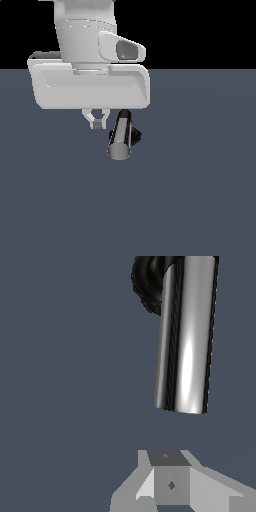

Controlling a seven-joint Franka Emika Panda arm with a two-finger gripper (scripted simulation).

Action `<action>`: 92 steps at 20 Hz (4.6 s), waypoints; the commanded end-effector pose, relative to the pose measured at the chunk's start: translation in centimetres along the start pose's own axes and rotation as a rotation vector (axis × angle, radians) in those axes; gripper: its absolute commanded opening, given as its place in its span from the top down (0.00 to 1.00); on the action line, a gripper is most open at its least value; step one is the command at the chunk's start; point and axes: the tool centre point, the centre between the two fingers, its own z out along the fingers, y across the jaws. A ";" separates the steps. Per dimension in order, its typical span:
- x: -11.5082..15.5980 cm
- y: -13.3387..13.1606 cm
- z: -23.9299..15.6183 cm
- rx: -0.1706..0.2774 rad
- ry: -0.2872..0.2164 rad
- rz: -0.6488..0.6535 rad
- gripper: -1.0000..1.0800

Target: Turn on the faucet by rotating a designated handle.

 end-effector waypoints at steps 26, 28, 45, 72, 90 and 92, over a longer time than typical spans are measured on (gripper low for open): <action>3.2 -1.2 8.6 -0.002 -0.002 -0.012 1.00; 3.3 -0.2 8.6 -0.002 -0.002 -0.012 1.00; 4.0 8.3 8.6 -0.002 -0.002 -0.012 1.00; 7.7 17.0 8.4 -0.001 0.002 -0.029 1.00; 12.5 21.6 8.5 -0.002 0.000 -0.021 1.00; 13.0 22.1 8.5 -0.002 0.000 -0.020 1.00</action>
